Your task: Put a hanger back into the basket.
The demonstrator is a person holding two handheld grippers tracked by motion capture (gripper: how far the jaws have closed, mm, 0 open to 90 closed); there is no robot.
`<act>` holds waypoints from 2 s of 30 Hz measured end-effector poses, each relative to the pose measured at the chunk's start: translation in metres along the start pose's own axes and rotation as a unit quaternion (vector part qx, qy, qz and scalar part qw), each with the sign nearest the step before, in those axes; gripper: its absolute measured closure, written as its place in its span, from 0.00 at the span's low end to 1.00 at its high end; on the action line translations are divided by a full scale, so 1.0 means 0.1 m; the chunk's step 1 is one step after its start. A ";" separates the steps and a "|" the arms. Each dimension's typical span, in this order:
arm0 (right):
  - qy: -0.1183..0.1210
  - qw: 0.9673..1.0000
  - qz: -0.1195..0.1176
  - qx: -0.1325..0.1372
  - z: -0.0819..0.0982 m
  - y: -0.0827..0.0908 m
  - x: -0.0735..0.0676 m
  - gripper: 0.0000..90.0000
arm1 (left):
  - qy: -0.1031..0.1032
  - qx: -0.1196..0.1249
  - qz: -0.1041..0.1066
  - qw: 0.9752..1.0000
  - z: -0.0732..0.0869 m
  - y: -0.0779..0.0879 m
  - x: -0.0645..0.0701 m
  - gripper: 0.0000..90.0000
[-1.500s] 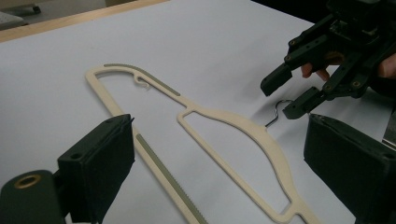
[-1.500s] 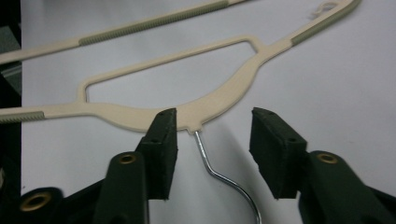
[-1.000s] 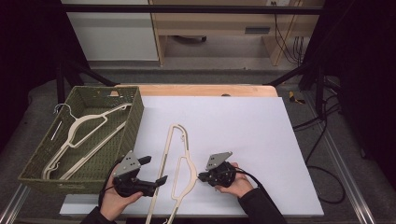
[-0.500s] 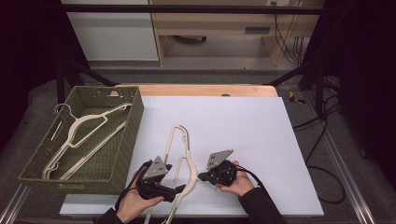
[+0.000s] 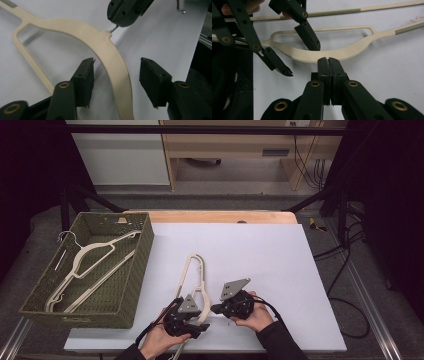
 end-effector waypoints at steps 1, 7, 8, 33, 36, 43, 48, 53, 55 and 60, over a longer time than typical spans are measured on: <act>0.001 1.000 0.001 0.001 -0.01 0.01 -0.01 1.00 | 0.001 -0.003 0.003 1.000 0.00 0.00 0.00 0.56; 0.009 1.000 0.006 -0.003 -0.08 0.06 -0.06 1.00 | 0.015 -0.017 0.004 1.000 0.04 -0.04 0.02 0.70; 0.011 1.000 0.008 -0.003 -0.10 0.07 -0.07 1.00 | 0.015 -0.017 0.003 1.000 0.04 -0.04 0.01 0.73; -0.143 0.951 0.143 0.235 -0.21 1.00 0.54 0.29 | 0.045 0.020 -0.063 0.997 -0.02 0.41 -0.02 0.83; -0.159 0.944 0.162 0.238 -0.12 1.07 0.63 0.24 | 0.054 0.028 -0.075 0.995 -0.03 0.52 -0.05 0.84; -0.185 0.938 0.174 0.234 0.03 1.13 0.73 0.18 | 0.077 0.050 -0.097 0.991 -0.01 0.80 -0.17 0.86; -0.185 0.939 0.184 0.224 0.11 1.13 0.74 0.15 | 0.098 0.060 -0.116 0.987 0.02 0.96 -0.30 0.88; -0.189 0.939 0.189 0.218 0.18 1.14 0.76 0.14 | 0.120 0.071 -0.130 0.982 0.04 1.05 -0.42 0.90; -0.189 0.939 0.191 0.215 0.20 1.15 0.77 0.13 | 0.127 0.073 -0.133 0.980 0.05 1.09 -0.46 0.91; -0.189 0.939 0.191 0.213 0.22 1.16 0.78 0.13 | 0.137 0.077 -0.140 0.978 0.07 1.13 -0.51 0.93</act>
Point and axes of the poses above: each handheld gripper's, and its own axes: y roughly backward along the jaws, z roughly out of its underside, x roughly to its right, the point moved 8 cm from there along -y, roughly forward along the jaws, and after that the axes turned 6 degrees about z, right-handed, at the moved point
